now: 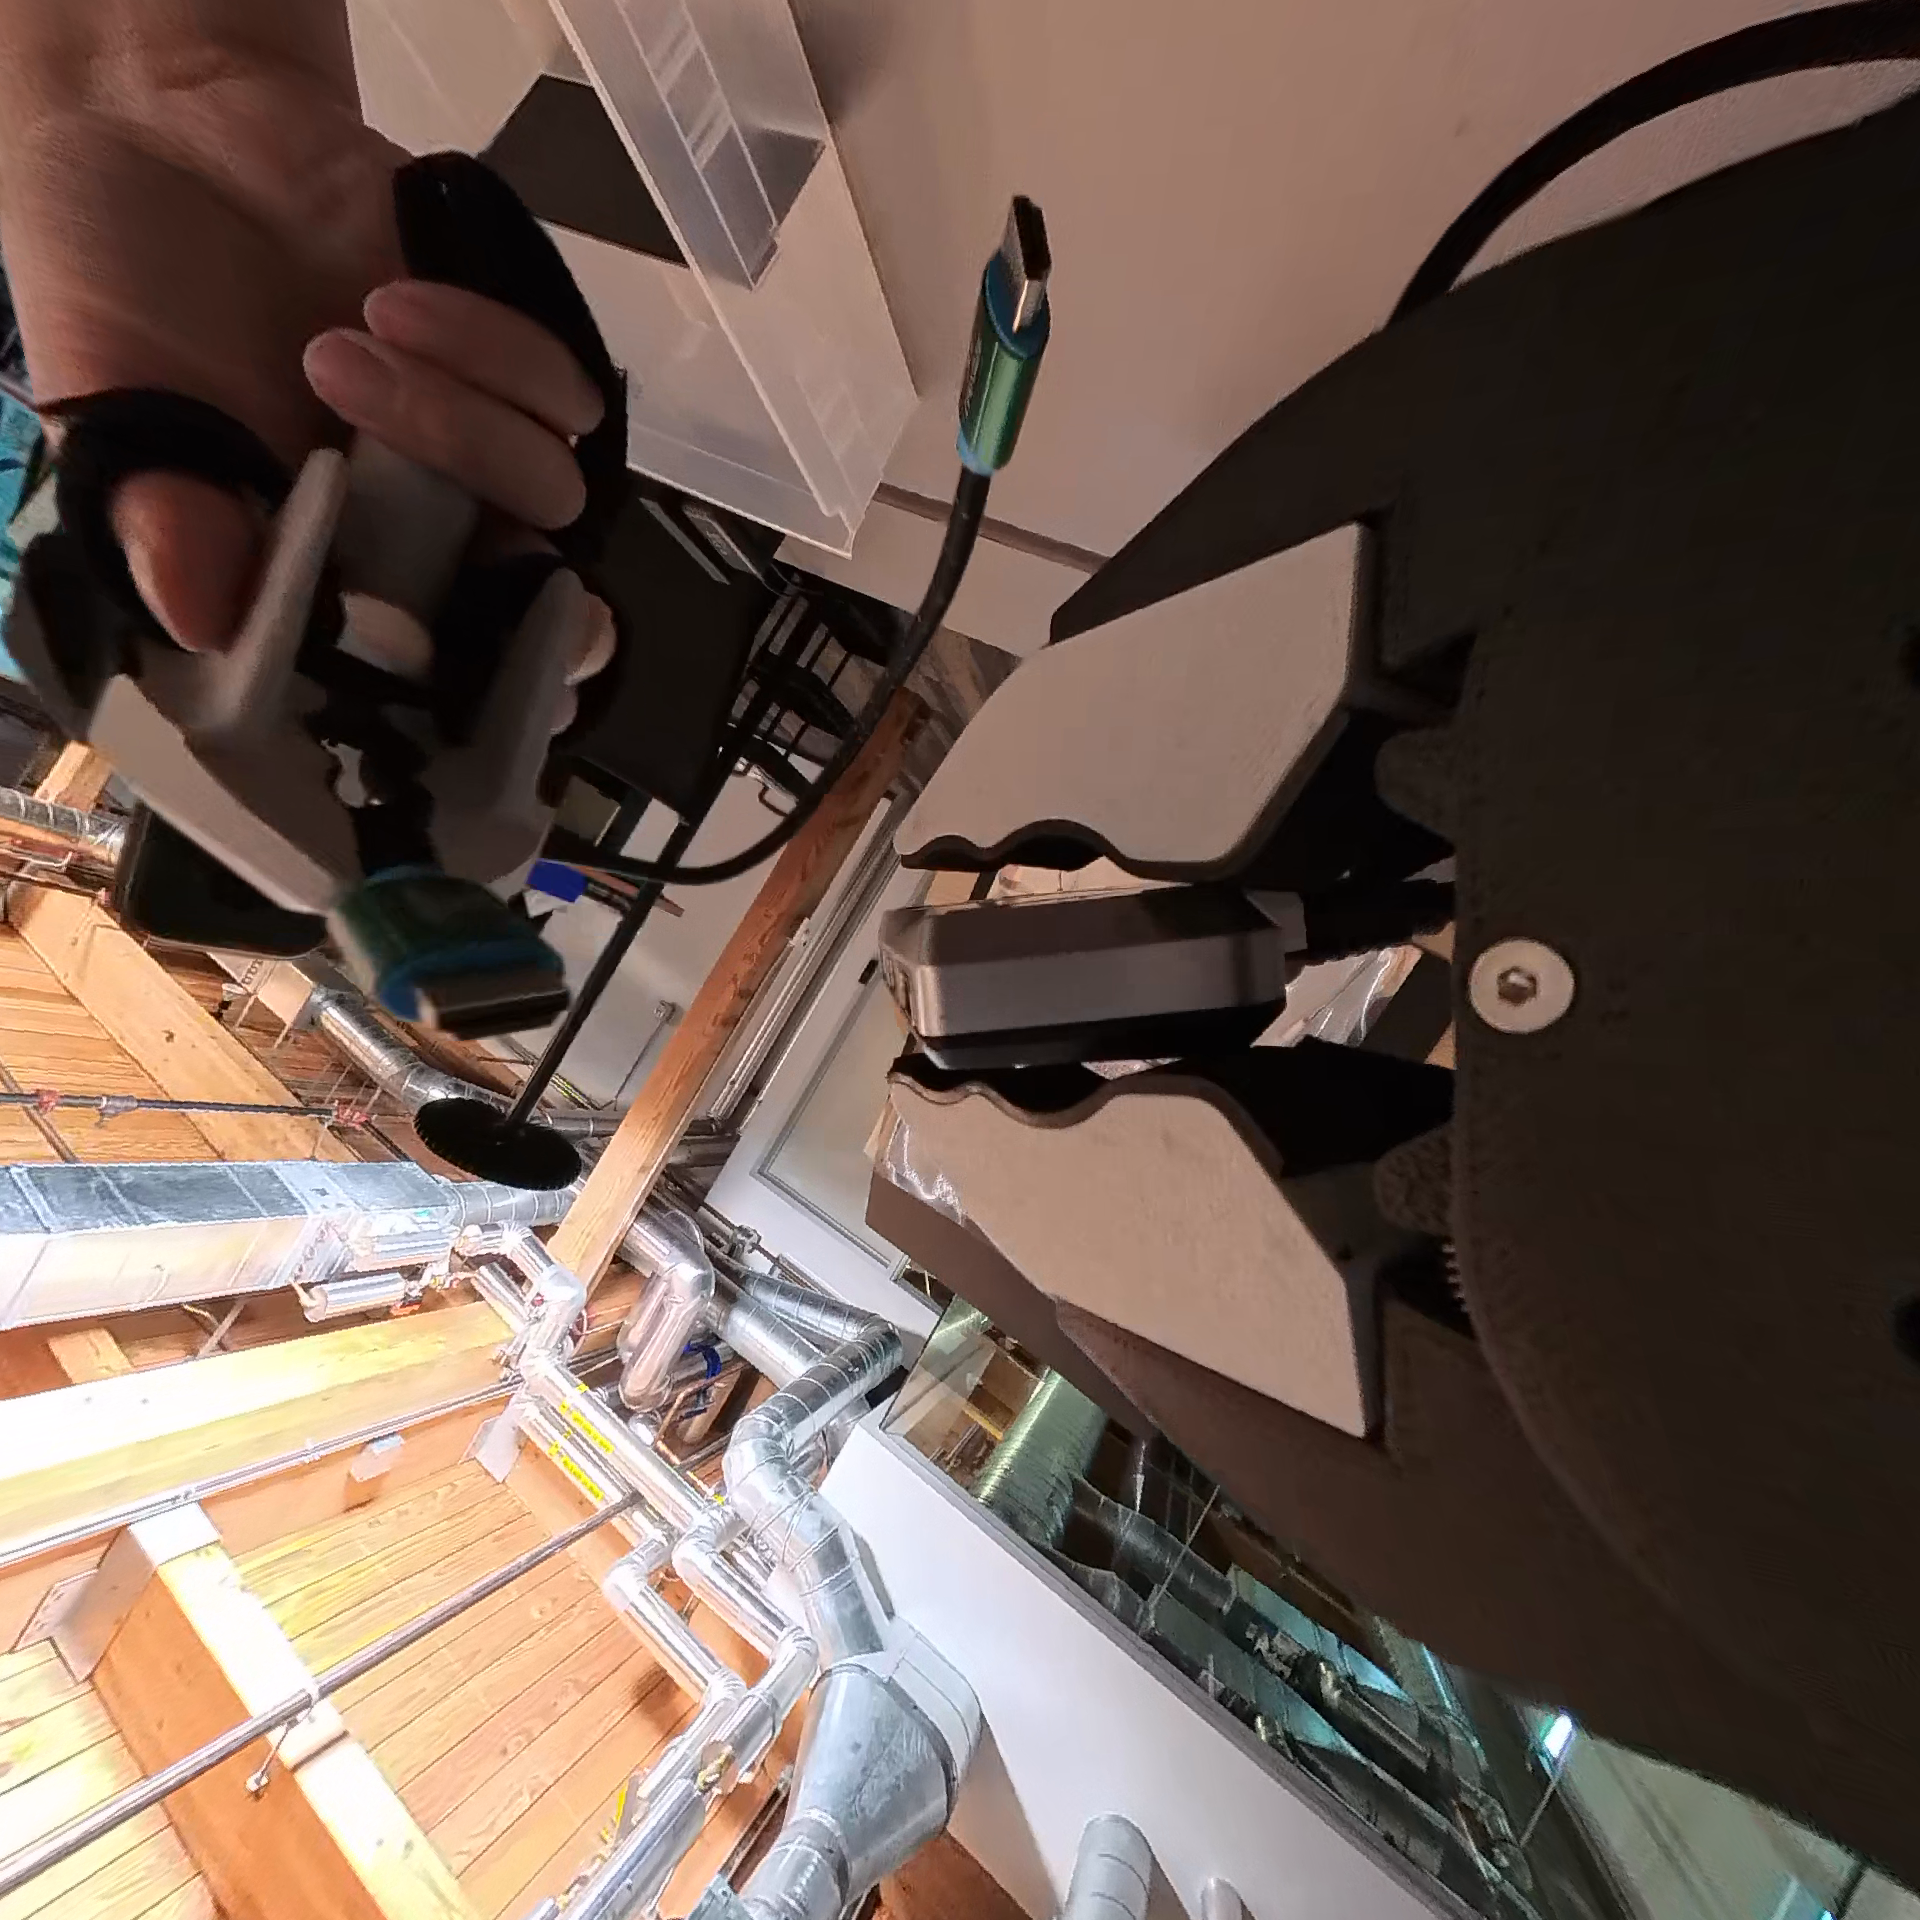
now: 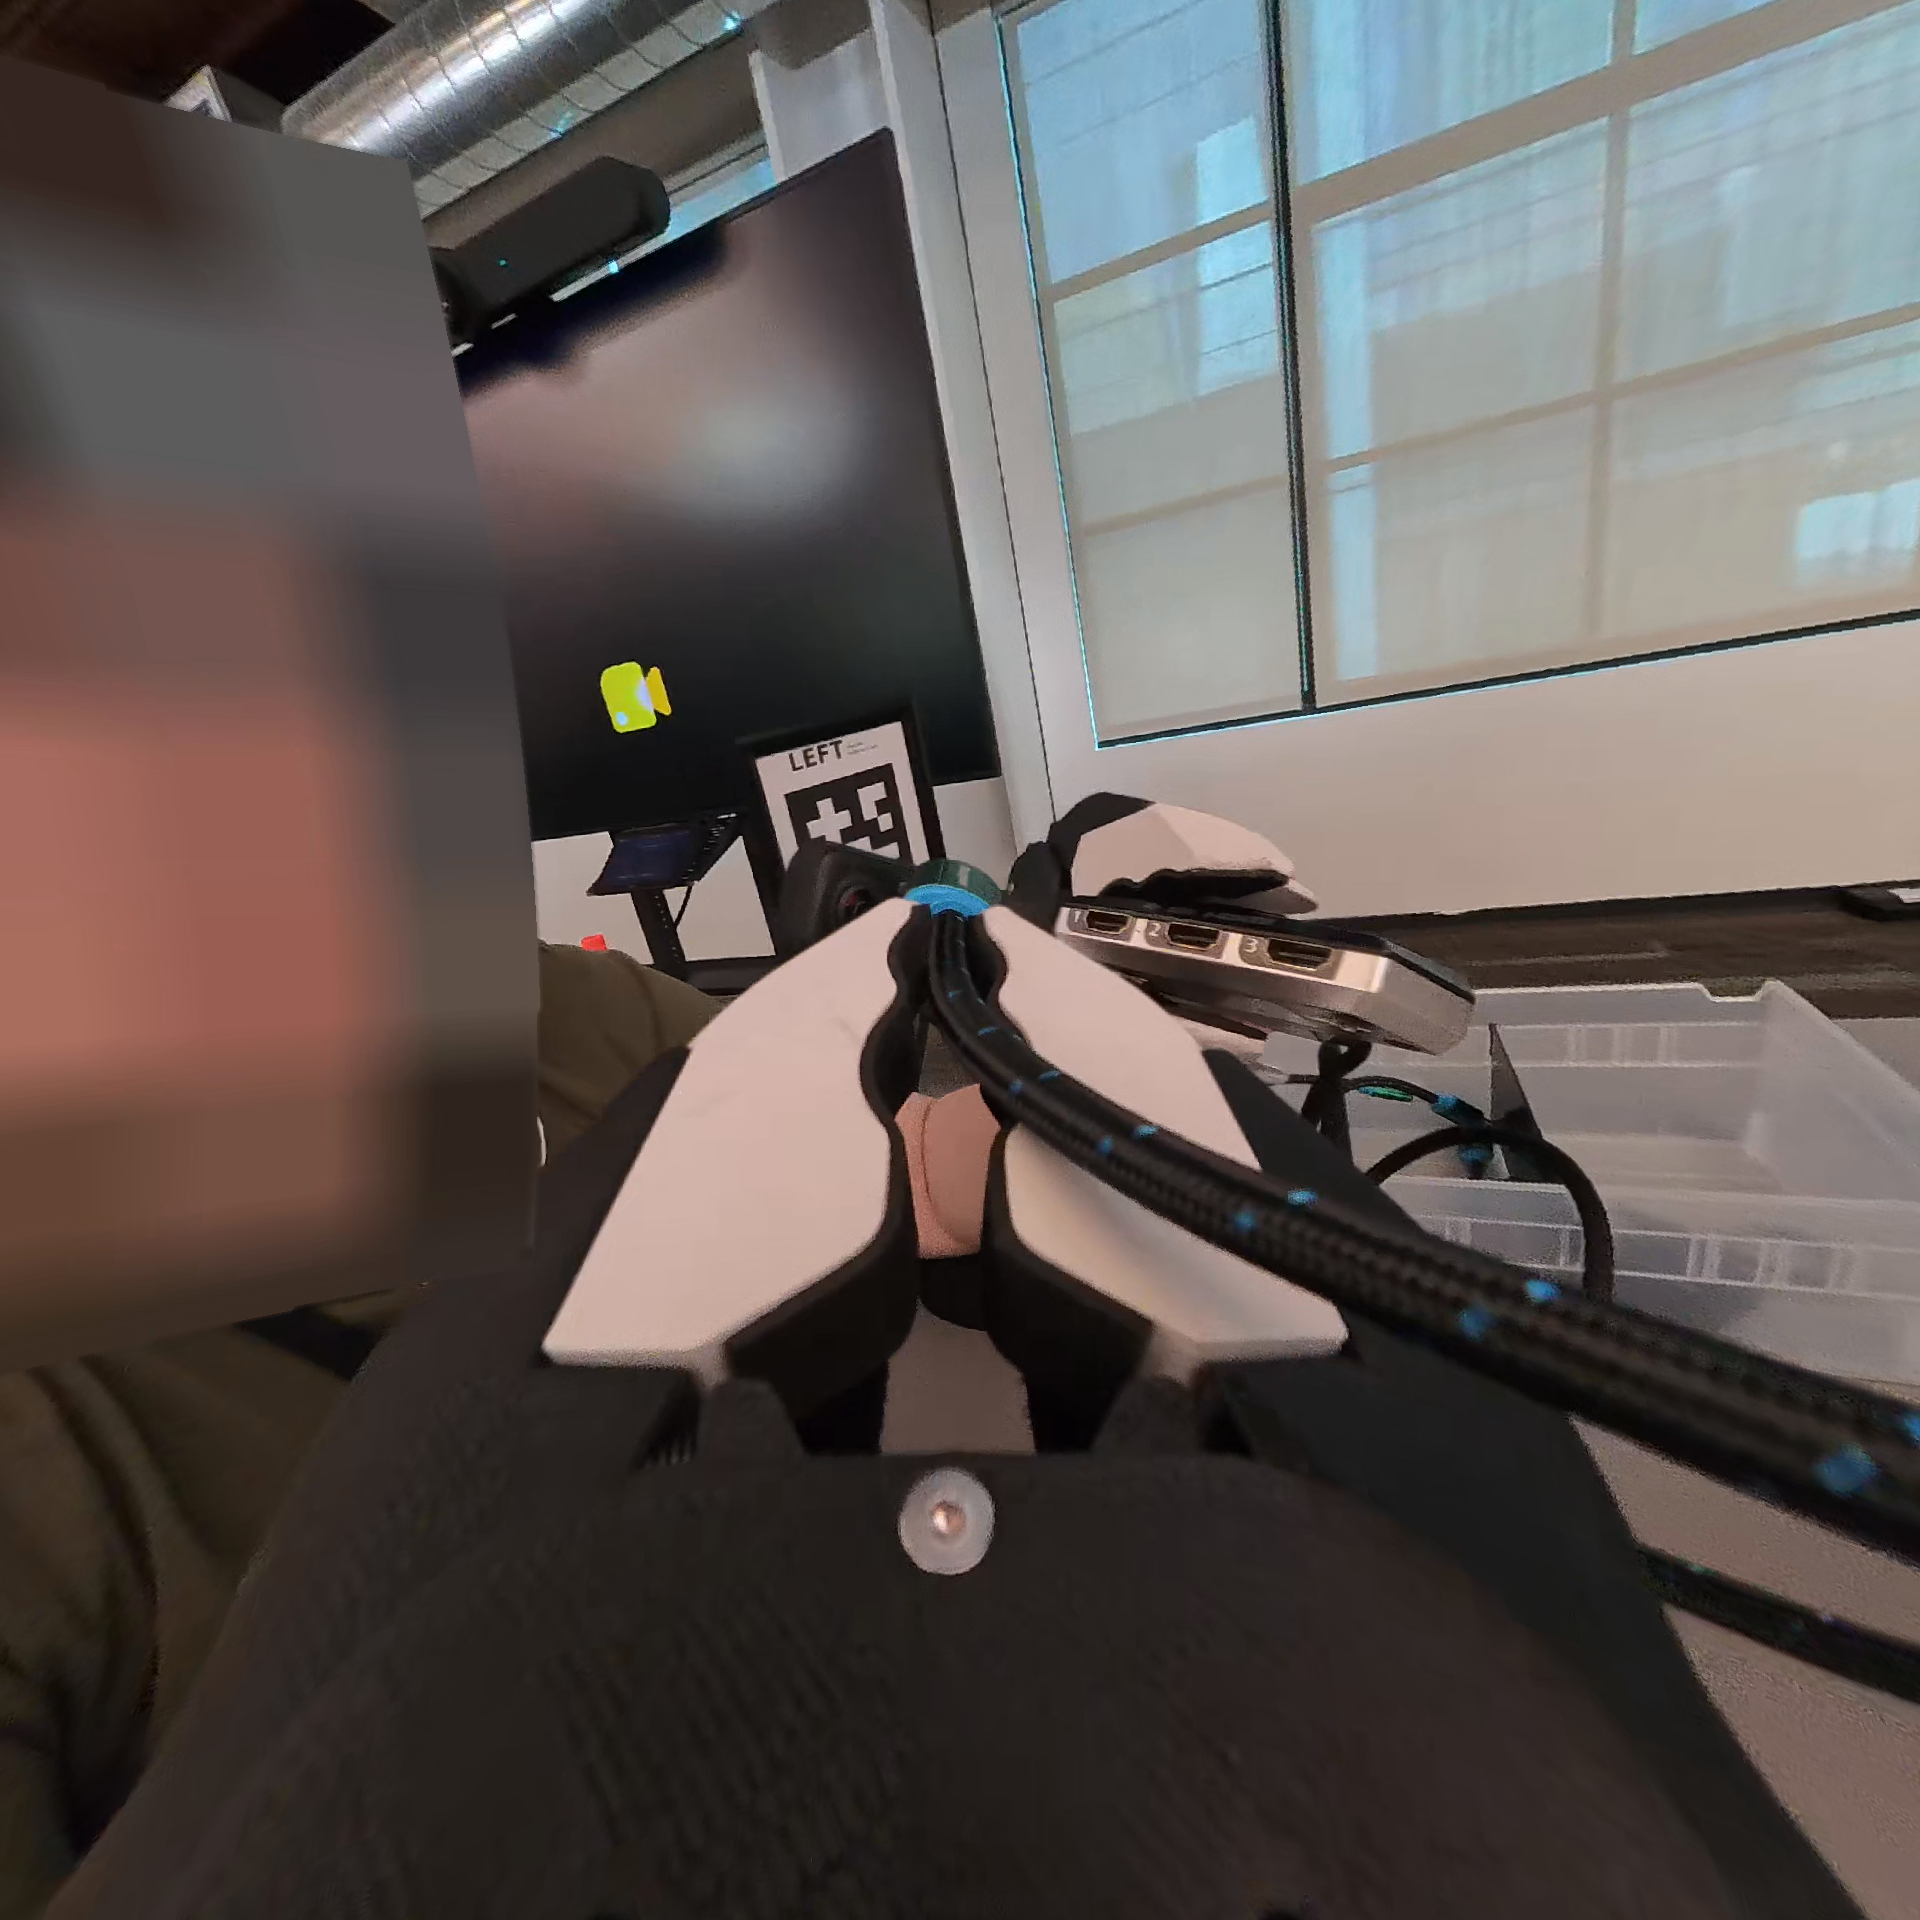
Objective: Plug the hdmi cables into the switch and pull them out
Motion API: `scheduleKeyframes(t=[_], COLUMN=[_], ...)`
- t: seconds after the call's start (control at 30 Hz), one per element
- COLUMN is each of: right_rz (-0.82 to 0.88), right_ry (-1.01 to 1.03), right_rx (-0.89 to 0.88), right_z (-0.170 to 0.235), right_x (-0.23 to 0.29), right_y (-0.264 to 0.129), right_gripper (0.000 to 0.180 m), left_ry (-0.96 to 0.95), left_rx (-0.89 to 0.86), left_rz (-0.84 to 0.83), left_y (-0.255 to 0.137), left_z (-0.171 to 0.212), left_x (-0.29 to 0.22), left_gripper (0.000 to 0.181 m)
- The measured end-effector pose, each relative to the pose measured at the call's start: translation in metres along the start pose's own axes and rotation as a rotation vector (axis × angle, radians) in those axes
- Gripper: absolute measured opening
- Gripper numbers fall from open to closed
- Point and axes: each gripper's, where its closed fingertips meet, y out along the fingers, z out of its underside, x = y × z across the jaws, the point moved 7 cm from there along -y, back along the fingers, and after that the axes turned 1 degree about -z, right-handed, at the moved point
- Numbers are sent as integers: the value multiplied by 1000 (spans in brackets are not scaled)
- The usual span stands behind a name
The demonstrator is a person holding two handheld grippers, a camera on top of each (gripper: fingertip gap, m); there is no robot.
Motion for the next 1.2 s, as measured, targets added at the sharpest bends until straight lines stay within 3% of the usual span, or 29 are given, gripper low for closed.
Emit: scheduleKeyframes(t=[0.2,0.43,0.63,0.77,1.03,1.2], right_rz=[22,122,217,181,103,40], right_ry=[-38,-198,-512,-688,-879,-962], right_rx=[5,70,237,332,507,572], right_z=[-4,-7,-6,-1,11,18], right_x=[5,8,22,36,57,66], right_y=[-1,-9,-16,-19,-15,-17], right_gripper=[7,6,6,7,7,7], left_ry=[-22,-156,-419,-607,-1031,-1194], left_rx=[-43,-92,-157,-170,-185,-193], left_rz=[10,141,462,704,1186,1478], left_y=[-3,-6,-10,-9,2,5], left_z=[-6,-9,-8,-3,-5,-16], left_x=[1,3,0,-10,-42,-71], left_gripper=[33,33,33,33,33,33])
